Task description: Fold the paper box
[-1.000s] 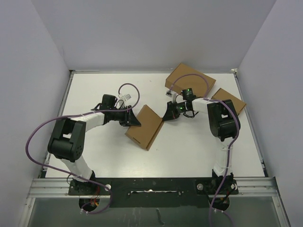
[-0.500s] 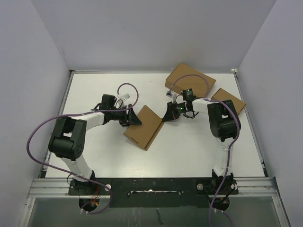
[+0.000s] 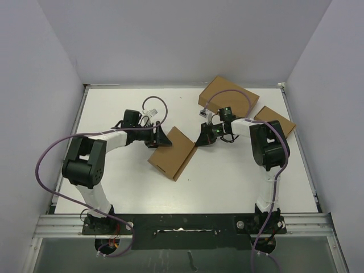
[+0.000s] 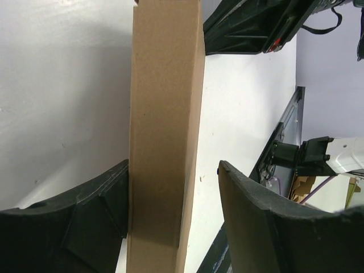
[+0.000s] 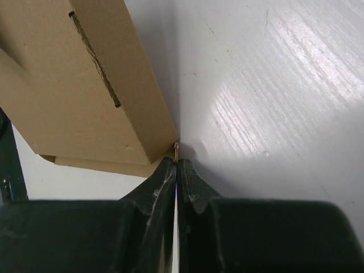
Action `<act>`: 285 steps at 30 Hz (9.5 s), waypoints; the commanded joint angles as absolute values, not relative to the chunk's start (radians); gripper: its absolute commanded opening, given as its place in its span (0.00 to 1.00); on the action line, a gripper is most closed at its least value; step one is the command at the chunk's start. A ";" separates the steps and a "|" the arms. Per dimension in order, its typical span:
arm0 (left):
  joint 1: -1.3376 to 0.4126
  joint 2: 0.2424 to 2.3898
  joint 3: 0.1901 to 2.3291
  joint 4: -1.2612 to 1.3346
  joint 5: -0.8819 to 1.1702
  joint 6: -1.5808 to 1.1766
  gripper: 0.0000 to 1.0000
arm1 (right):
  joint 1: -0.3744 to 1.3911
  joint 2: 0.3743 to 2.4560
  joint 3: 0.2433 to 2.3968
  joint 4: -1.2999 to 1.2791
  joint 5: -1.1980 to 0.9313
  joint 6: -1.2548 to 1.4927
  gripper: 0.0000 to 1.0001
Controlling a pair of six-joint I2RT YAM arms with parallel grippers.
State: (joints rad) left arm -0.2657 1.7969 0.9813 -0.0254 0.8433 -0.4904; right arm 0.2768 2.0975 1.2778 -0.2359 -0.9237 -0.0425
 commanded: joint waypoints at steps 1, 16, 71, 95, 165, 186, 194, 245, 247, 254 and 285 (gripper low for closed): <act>-0.261 1.830 1.057 0.015 0.876 -0.486 0.57 | 0.292 2.018 1.275 -0.226 -0.913 -0.067 0.00; -0.273 1.930 1.195 -0.053 0.904 -0.471 0.37 | 0.317 1.982 1.275 -0.228 -0.879 -0.103 0.00; -0.150 1.868 0.860 0.408 0.925 -0.666 0.15 | 0.331 1.826 0.878 0.332 -0.831 0.052 0.00; -0.128 1.871 0.821 0.407 0.871 -0.700 0.14 | 0.349 1.820 0.854 0.362 -0.822 0.051 0.00; -0.089 1.881 0.812 0.357 0.879 -0.673 0.14 | 0.480 1.772 0.964 0.077 -0.649 -0.308 0.00; -0.158 1.812 0.907 0.092 0.831 -0.518 0.14 | 0.472 1.795 1.042 -0.031 -0.643 -0.323 0.03; -0.156 1.786 0.919 0.050 0.770 -0.499 0.14 | 0.405 1.761 1.077 -0.122 -0.732 -0.363 0.34; -0.084 1.511 0.667 0.101 0.372 -0.707 0.13 | 0.788 1.632 0.825 -0.022 -0.814 -0.855 0.43; -0.075 1.517 0.658 0.118 0.385 -0.714 0.13 | 0.813 1.641 0.827 -0.024 -0.784 -0.889 0.41; -0.047 1.545 0.623 0.183 0.426 -0.736 0.13 | 0.857 1.665 0.826 0.036 -0.667 -0.908 0.39; 0.034 1.630 0.556 0.317 0.530 -0.768 0.13 | 0.970 1.766 0.861 0.178 -0.452 -0.867 0.19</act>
State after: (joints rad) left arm 0.0189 1.5852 0.5800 0.3637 0.6033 -0.8074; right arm 0.9585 1.7638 0.8387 0.1383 -0.4702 -0.8787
